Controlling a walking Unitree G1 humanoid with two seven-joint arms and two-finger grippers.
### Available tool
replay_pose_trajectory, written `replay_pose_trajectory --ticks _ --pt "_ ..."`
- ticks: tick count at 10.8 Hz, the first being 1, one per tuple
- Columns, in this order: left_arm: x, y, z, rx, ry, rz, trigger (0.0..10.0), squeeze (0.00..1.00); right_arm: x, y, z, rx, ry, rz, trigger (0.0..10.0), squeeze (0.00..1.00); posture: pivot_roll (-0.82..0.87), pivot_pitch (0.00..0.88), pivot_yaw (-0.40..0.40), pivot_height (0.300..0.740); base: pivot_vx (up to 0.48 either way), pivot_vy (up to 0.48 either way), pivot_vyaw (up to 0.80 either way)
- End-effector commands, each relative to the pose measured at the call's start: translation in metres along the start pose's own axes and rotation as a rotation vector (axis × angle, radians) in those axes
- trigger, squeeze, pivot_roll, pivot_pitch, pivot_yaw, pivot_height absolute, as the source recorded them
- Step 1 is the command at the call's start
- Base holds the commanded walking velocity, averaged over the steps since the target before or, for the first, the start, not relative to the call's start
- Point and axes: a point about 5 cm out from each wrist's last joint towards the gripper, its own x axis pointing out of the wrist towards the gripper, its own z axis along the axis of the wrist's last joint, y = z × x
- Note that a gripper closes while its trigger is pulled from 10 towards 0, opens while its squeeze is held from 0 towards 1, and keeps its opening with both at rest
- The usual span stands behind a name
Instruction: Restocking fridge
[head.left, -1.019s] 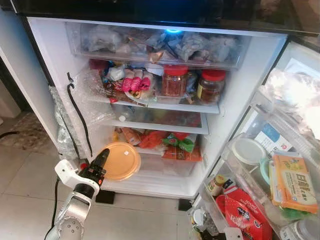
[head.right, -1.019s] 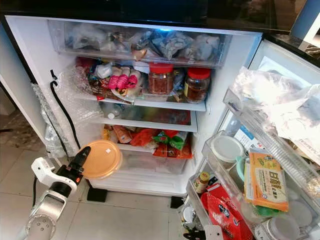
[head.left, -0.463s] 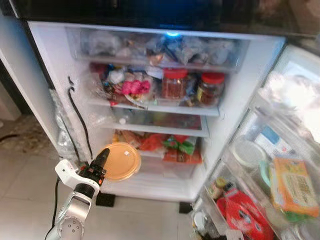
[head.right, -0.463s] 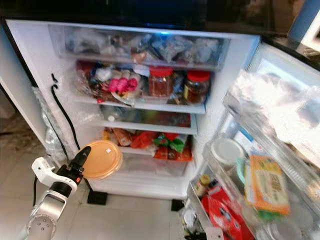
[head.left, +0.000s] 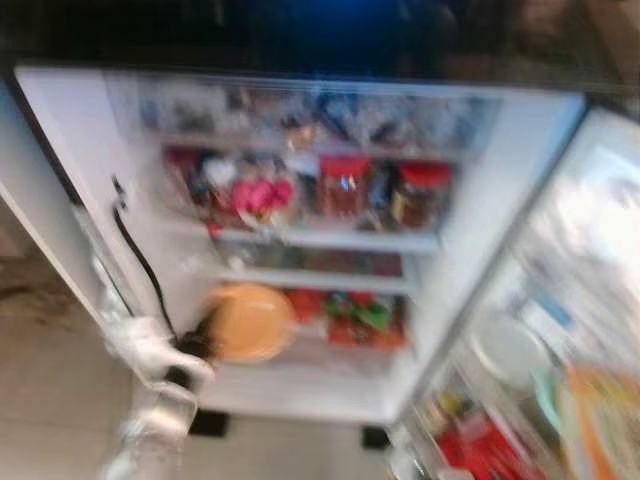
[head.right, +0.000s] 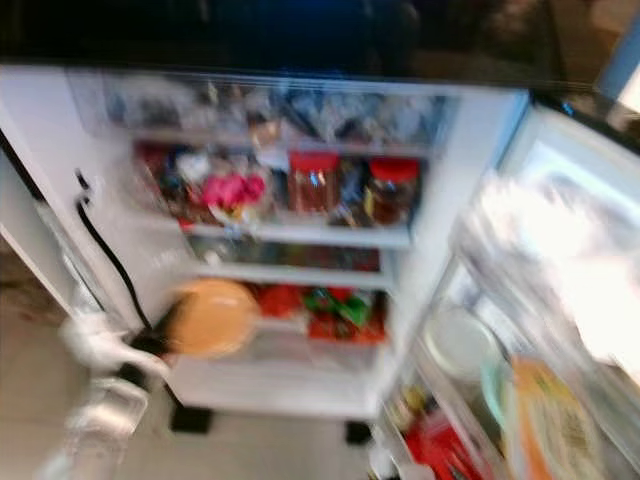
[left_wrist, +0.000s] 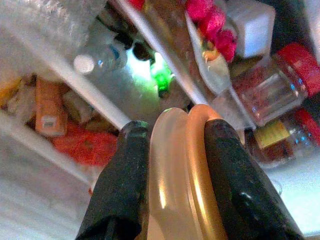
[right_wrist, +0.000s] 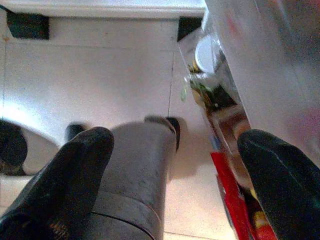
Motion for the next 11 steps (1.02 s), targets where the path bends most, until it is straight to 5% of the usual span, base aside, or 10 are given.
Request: replay_pose_trajectory --ticks 1,4,11 --pt "-0.003 0.006 0.014 0.028 -0.035 0.014 10.0 0.00 -0.001 -0.014 0.019 -0.007 -0.069 -0.057 10.0 0.00 -0.08 0.022 -0.075 0.740 0.307 0.000 0.00" --pt "-0.002 0.002 0.008 0.030 -0.005 -0.006 10.0 0.00 -0.001 -0.014 0.018 -0.004 -0.069 -0.057 10.0 0.00 -0.08 0.021 -0.074 0.740 0.290 0.000 0.00" --pt "-0.001 0.009 -0.001 0.057 0.049 0.006 10.0 0.00 -0.001 -0.014 0.018 0.003 -0.074 -0.059 10.0 0.00 -0.08 0.017 -0.072 0.740 0.000 0.000 0.00"
